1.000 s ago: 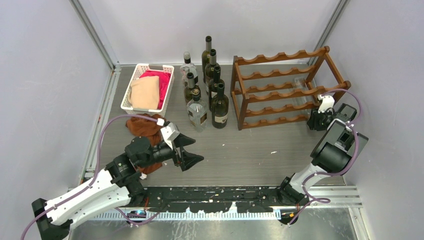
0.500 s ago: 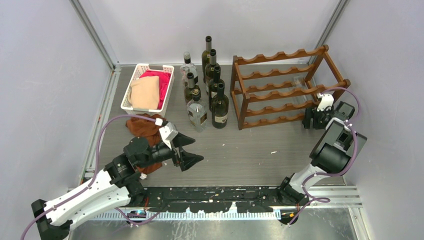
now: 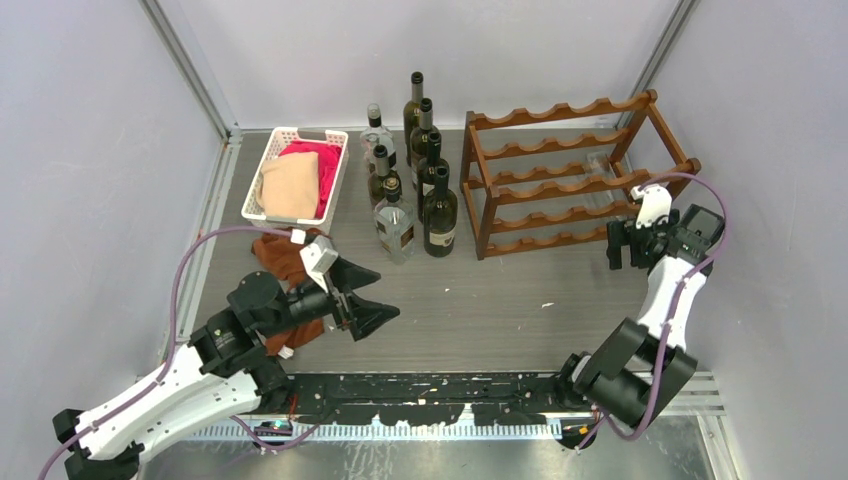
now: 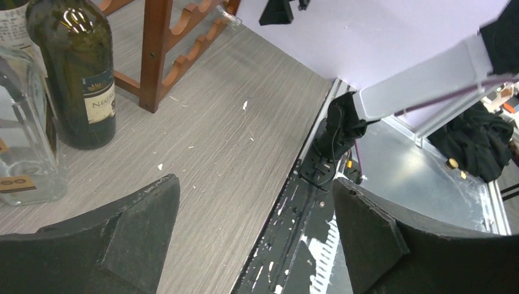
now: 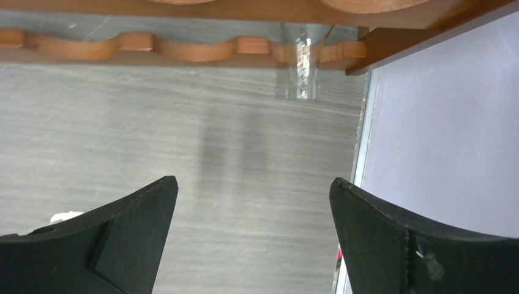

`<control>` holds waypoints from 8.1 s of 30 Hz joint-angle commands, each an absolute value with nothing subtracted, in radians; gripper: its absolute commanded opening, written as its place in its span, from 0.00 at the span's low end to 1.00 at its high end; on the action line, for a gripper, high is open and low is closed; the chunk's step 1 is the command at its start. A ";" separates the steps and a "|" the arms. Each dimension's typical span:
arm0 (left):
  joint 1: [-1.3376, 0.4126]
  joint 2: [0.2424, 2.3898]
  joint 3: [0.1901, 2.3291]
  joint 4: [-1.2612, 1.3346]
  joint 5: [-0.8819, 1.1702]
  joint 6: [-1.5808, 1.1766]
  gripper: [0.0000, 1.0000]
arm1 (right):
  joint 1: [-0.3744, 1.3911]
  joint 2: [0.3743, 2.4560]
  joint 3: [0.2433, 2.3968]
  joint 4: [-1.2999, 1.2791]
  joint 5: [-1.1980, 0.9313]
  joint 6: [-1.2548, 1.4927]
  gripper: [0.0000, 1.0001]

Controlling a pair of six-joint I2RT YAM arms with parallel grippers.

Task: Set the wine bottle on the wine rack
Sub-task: Place the wine bottle in the wine rack, then adjust the wine bottle at the center of the board.

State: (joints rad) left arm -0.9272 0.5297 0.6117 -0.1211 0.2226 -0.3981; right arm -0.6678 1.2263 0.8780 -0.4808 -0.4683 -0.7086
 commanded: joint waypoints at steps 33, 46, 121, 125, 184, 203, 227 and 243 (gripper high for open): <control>-0.630 0.935 0.669 0.137 0.101 -0.199 1.00 | -0.435 1.061 0.960 -0.985 -0.892 -0.514 0.95; -0.482 1.229 0.603 0.500 0.263 -0.118 1.00 | -0.433 1.013 0.914 -0.948 -0.865 -0.506 1.00; -0.869 1.087 0.833 -0.309 0.446 0.201 0.00 | -0.131 1.106 1.157 -1.561 -0.954 -1.387 1.00; -0.919 1.204 0.939 -0.385 0.453 0.267 0.00 | -0.009 1.098 1.175 -1.501 -0.947 -1.367 1.00; -0.929 1.137 0.459 0.311 0.451 0.400 1.00 | 0.237 1.040 0.846 -1.036 -0.808 -1.139 0.02; -0.885 1.373 0.571 0.312 0.581 0.361 0.01 | 0.189 1.038 0.762 -0.986 -0.829 -1.142 0.23; -0.899 1.339 0.537 0.414 0.554 0.347 0.00 | 0.313 1.088 0.696 -0.788 -0.797 -1.075 1.00; -0.915 1.343 0.528 0.457 0.530 0.315 0.00 | 0.410 1.167 0.692 -0.695 -0.772 -1.097 1.00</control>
State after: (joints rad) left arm -0.9085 1.3685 0.5053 0.2878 0.5106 0.3237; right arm 0.3603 1.1450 0.6857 -0.7471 -0.7776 -1.0924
